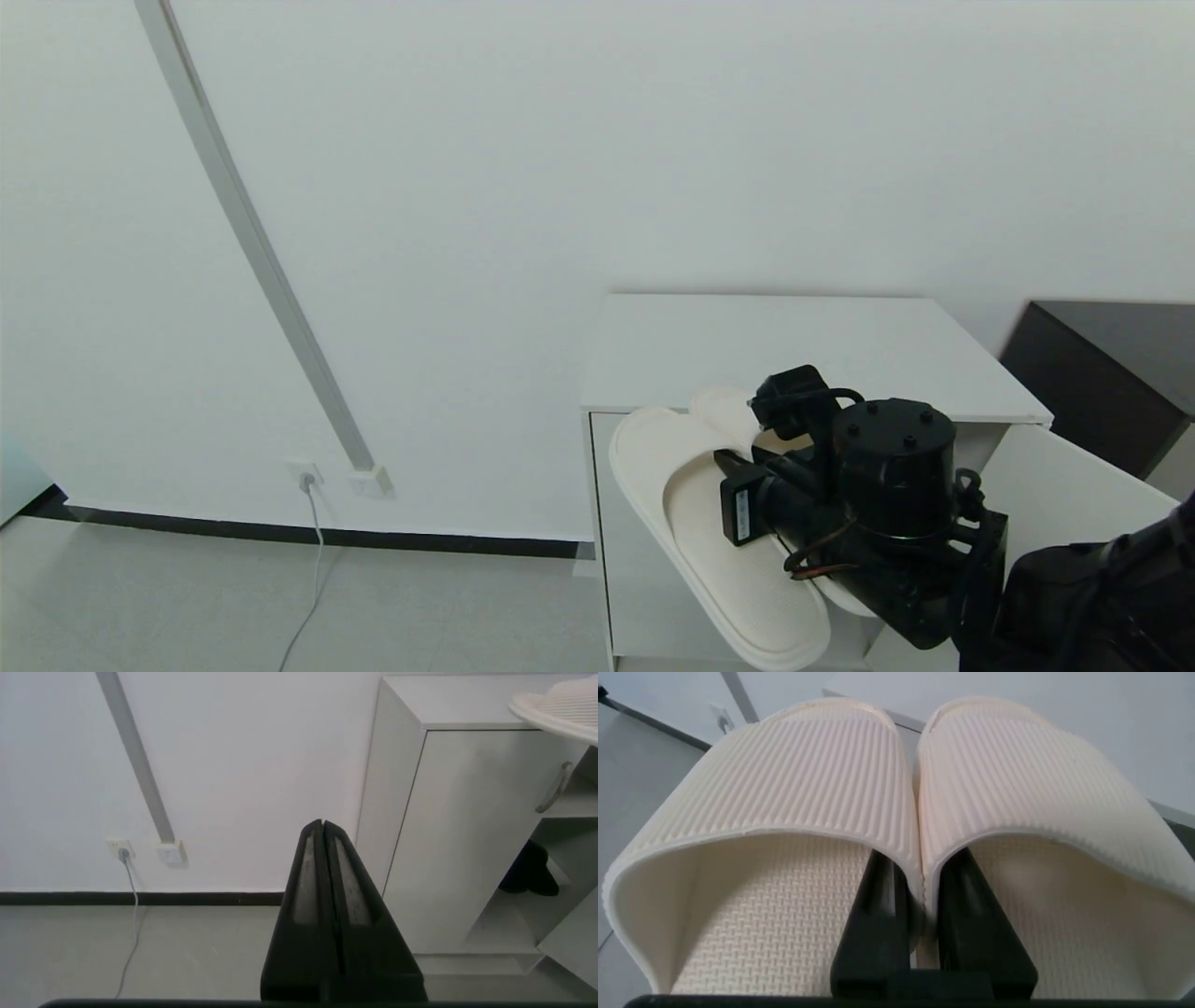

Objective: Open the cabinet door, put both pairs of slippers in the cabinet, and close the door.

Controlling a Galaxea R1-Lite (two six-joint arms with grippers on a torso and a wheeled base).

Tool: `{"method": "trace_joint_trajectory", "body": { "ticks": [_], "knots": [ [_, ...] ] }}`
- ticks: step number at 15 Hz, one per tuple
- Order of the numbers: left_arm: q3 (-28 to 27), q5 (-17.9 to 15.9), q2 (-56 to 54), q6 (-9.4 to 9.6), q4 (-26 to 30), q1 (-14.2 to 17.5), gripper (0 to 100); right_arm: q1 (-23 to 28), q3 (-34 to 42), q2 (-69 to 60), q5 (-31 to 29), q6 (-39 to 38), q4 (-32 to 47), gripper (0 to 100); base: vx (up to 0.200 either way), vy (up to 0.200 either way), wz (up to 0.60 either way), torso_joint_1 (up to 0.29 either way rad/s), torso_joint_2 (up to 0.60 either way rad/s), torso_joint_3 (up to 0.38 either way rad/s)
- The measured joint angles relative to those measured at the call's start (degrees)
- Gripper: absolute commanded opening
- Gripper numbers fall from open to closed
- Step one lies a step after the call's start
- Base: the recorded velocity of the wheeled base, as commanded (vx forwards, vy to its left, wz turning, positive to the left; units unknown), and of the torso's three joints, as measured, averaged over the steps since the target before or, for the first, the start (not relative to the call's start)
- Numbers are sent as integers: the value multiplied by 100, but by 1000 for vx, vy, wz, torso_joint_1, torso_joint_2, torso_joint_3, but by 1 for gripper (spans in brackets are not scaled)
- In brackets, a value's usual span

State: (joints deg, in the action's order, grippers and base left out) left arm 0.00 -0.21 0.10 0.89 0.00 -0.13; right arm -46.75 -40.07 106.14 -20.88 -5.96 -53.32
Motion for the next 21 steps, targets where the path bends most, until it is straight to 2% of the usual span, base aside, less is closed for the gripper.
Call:
{"method": "trace_joint_trajectory", "body": {
  "ticks": [19, 21],
  "knots": [
    [0, -4, 0, 0, 2, -5, 0, -35, 256, 2, 6, 6, -284, 0, 0, -200, 0, 2, 3, 1],
    [0, -4, 0, 0, 0, 0, 0, -38, 280, 0, 6, 5, -290, 0, 0, 0, 0, 0, 0, 0]
  ]
}}
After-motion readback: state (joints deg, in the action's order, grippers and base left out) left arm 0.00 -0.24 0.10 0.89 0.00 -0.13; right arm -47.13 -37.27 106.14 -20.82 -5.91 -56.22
